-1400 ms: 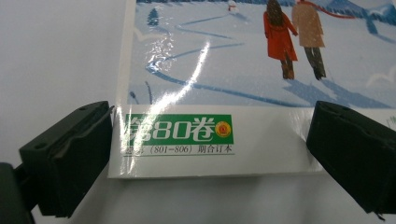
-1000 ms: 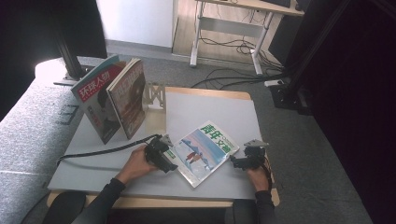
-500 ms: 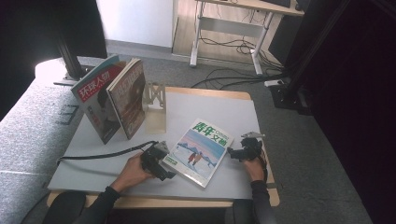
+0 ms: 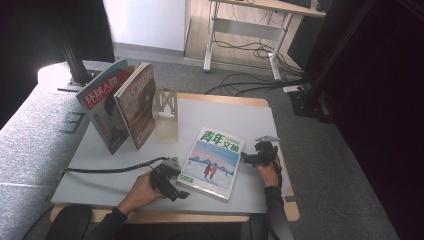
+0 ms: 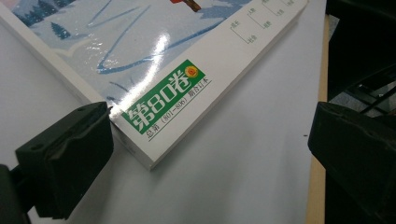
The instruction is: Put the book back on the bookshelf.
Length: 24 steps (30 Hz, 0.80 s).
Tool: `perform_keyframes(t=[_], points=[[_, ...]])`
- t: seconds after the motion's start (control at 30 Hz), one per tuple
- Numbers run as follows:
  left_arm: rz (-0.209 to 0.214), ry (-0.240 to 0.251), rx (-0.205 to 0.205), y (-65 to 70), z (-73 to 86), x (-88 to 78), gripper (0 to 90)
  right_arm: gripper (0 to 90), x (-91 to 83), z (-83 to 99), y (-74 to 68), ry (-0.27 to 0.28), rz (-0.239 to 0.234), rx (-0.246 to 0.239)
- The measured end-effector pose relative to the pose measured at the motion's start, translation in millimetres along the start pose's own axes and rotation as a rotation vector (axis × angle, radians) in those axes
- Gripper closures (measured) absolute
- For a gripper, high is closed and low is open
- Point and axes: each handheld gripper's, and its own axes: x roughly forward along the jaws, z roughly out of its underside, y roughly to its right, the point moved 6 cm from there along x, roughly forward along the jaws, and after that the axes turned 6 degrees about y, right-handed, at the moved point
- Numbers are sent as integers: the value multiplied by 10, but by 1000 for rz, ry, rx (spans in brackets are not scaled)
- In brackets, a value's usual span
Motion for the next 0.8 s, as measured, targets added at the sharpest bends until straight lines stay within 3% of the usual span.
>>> perform_keyframes(t=[0.53,0.8], points=[[30,32,9,132,12,28,10,0,128,-82,2,3,3,22],[21,35,50,91,10,0,73,42,130,-72,-2,21,-15,46]])
